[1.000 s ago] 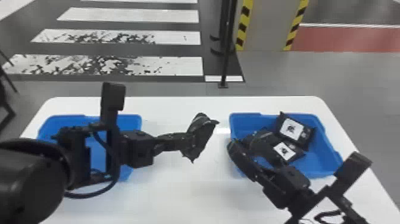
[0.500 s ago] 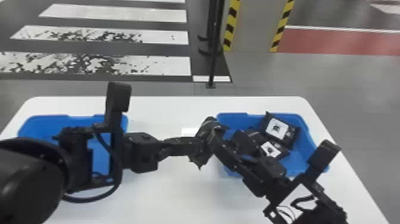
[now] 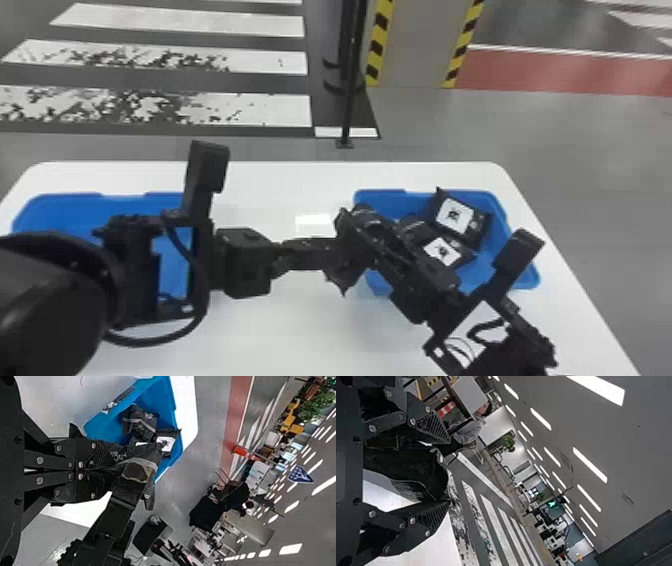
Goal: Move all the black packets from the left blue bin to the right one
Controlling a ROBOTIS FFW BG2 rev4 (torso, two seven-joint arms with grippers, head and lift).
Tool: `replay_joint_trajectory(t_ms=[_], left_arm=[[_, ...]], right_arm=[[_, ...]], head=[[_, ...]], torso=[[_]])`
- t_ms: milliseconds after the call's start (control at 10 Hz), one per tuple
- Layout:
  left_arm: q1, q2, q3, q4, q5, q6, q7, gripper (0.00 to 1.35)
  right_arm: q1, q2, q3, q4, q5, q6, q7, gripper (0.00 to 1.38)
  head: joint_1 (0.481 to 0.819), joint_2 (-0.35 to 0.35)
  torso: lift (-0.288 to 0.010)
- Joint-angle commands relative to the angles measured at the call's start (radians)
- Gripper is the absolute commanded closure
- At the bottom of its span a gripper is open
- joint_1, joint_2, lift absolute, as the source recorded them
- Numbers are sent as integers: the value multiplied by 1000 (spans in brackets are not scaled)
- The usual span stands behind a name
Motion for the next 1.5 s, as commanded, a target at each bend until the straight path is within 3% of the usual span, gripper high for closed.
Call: replay_joint_trajectory(t_ms=[0, 200, 300, 400, 500, 700, 900, 1300, 1400], left_arm=[[3, 0, 4, 3, 2, 0, 0, 1202], [8, 1, 4, 3, 10, -7, 0, 1177], [20, 0, 10, -2, 18, -34, 7, 917], [37, -6, 34, -2, 20, -52, 8, 486], [54, -8, 46, -2, 24, -52, 7, 360], [108, -8, 80, -46, 54, -81, 7, 334], [182, -6, 118, -95, 110, -177, 5, 338], [319, -14, 212, -186, 144, -179, 5, 340], [339, -19, 230, -193, 146, -182, 5, 340]], right_arm=[[4, -1, 0, -2, -9, 4, 0, 1271], [6, -1, 0, -4, -15, 4, 0, 1273], [6, -2, -4, -2, -27, 4, 0, 1273], [1, -2, -24, 3, -25, 4, 0, 1273], [-19, -12, -42, 33, -25, 4, 0, 1273], [-70, -25, -94, 94, -7, 4, 0, 1273], [-139, -44, -189, 173, 29, -6, -4, 1271], [-227, -55, -379, 327, 169, -6, -9, 1260], [-271, -73, -385, 403, 179, -6, -9, 1213]], head=[[695, -116], [695, -113], [695, -114], [695, -115], [695, -116], [695, -128], [695, -170], [695, -303], [695, -332]], torso=[[-139], [-139], [-139], [-139], [-139], [-139], [-139], [-139], [-139]])
